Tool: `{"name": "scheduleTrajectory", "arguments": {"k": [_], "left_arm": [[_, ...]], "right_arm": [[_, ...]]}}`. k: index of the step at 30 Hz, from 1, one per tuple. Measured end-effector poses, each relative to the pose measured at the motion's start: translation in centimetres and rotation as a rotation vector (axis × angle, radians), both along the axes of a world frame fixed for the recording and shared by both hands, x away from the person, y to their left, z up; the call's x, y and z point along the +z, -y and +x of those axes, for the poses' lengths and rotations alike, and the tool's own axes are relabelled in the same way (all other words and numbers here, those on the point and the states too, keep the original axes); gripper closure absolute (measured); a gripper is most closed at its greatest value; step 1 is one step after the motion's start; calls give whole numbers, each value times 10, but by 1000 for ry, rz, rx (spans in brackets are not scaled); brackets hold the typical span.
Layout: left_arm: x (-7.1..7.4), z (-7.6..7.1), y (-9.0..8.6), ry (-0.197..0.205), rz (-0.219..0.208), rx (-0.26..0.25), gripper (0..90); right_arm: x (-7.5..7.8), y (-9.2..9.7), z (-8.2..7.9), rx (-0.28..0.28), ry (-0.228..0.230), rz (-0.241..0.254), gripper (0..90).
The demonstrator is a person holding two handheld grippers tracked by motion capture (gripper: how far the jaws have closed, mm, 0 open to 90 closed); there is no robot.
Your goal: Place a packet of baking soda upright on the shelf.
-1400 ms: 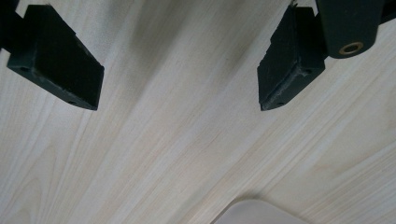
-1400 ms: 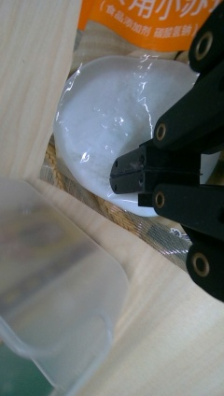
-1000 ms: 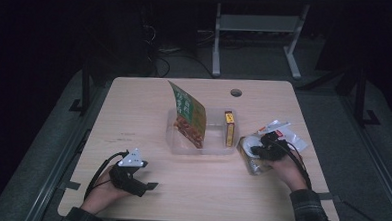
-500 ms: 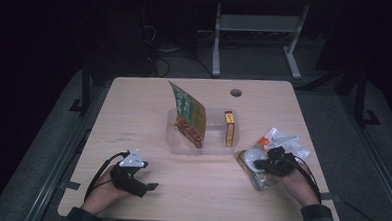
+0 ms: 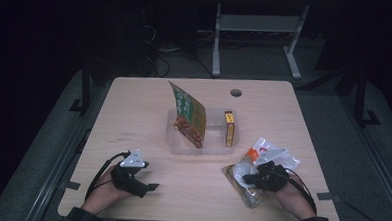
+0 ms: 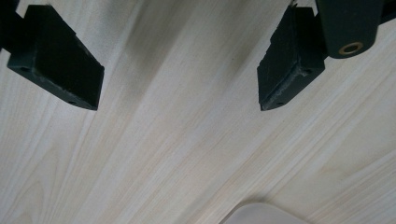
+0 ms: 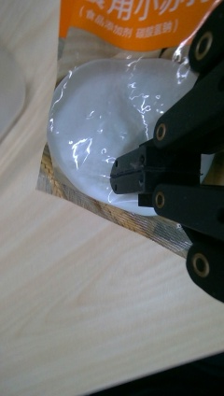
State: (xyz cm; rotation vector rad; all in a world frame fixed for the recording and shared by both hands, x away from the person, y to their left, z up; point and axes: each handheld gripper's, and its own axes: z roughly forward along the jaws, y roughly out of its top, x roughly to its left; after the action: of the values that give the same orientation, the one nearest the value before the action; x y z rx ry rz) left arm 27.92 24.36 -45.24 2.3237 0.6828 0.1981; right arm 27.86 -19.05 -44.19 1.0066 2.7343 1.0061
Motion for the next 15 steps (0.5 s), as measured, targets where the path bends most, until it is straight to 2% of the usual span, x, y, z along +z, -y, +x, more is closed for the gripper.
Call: {"name": "scheduleTrajectory", "arguments": {"k": [3, 8, 11, 12, 15], "left_arm": [[0, 0, 0, 1, 0, 0, 143], [0, 0, 0, -1, 0, 0, 143], [0, 0, 0, 2, 0, -3, 143], [0, 0, 1, 1, 9, -8, 143], [0, 0, 2, -1, 6, -7, 144]], "right_arm": [[0, -10, -4, 34, -14, 13, 900], [0, -26, -11, 114, -8, 20, 900], [0, -32, -13, 138, -6, 20, 900], [-1, -40, -15, 167, -4, 26, 900], [-1, -51, -16, 193, 0, 29, 900]]}}
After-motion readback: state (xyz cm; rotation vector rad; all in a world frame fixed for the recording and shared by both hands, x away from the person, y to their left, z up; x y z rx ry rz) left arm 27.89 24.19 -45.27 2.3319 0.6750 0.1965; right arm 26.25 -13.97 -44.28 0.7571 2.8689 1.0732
